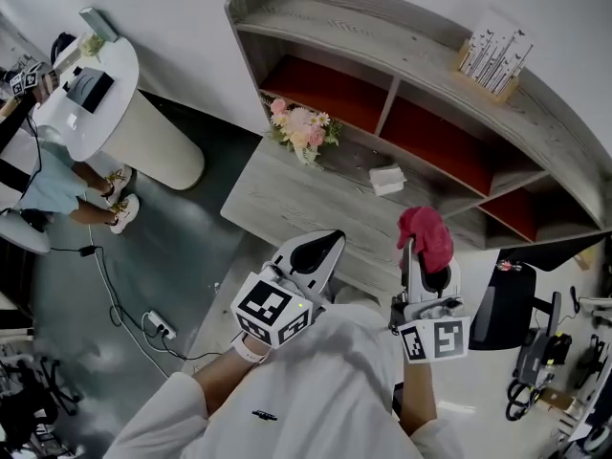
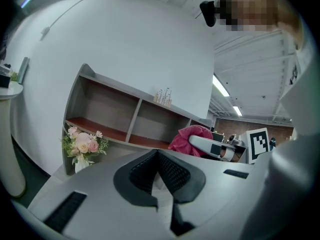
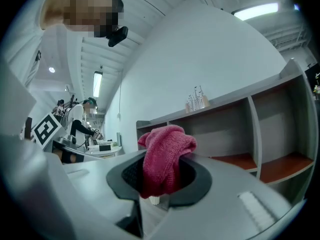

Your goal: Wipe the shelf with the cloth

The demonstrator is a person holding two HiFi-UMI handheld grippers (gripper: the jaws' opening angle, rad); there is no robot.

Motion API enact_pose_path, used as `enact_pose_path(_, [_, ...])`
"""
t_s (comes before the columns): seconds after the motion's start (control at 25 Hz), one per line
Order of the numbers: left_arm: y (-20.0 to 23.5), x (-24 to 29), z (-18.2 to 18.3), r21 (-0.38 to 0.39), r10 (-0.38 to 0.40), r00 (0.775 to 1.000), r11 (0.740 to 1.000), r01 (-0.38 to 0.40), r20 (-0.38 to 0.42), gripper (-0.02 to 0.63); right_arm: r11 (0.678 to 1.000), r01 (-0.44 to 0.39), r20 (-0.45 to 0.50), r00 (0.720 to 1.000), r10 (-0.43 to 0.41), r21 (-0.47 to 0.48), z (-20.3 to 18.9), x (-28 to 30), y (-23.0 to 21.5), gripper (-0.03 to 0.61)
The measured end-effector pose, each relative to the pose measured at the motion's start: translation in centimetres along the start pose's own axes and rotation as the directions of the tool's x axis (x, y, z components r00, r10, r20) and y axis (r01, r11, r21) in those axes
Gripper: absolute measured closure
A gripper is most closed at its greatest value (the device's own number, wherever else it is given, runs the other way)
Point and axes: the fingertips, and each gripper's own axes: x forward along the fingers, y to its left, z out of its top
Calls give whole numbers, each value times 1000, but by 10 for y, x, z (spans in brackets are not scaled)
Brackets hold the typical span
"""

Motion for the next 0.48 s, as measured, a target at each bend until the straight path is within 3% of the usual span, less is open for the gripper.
enact_pose_path(0.24, [7, 19, 4, 21, -6, 1000, 1000, 6, -8, 612, 999, 14, 1, 1000, -14, -45, 3, 34, -19, 482])
enact_pose_path(0.48, [24, 45, 11, 21, 3, 1000, 1000, -3, 0, 612, 989, -26, -45, 999, 20, -146, 1, 90, -33, 482])
